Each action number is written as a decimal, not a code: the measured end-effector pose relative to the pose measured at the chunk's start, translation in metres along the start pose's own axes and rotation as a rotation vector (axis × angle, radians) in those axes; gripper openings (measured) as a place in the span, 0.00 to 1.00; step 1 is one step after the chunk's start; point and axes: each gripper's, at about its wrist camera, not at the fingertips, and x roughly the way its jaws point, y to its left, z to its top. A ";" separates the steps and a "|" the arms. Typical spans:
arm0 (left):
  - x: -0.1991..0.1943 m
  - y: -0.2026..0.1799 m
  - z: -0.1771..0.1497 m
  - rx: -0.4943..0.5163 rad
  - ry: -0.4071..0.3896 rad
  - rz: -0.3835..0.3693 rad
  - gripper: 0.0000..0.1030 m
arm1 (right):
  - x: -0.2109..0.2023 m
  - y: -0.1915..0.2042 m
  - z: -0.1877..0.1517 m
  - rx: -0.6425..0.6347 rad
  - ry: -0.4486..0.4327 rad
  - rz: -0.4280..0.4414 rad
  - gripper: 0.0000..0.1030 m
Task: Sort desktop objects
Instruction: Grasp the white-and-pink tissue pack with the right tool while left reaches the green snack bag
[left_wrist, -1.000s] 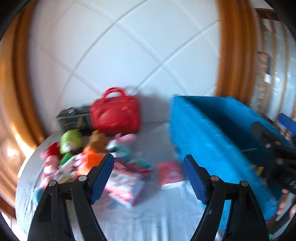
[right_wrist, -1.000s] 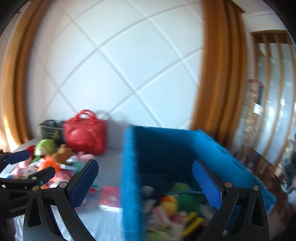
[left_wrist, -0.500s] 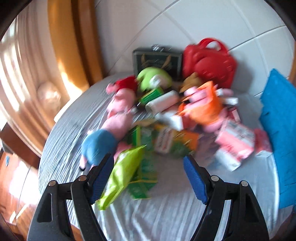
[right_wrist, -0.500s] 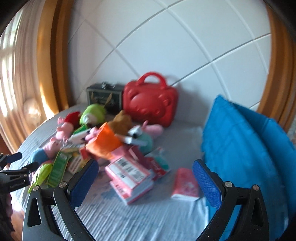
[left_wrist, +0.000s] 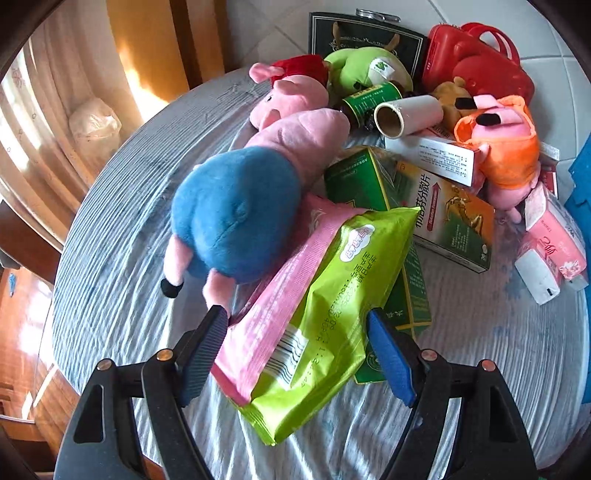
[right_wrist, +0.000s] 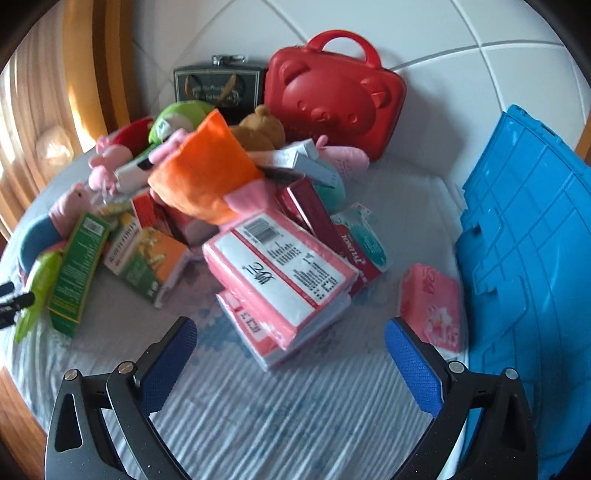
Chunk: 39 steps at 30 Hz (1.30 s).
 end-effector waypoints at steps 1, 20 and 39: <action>0.002 -0.003 0.001 0.009 0.006 0.006 0.75 | 0.005 -0.001 0.001 -0.012 0.005 0.006 1.00; 0.029 0.000 0.006 -0.057 0.130 0.050 0.75 | 0.087 -0.010 0.048 -0.151 0.090 0.220 1.00; 0.020 -0.004 -0.001 -0.028 0.119 0.081 0.22 | 0.077 -0.005 0.021 -0.117 0.138 0.194 0.95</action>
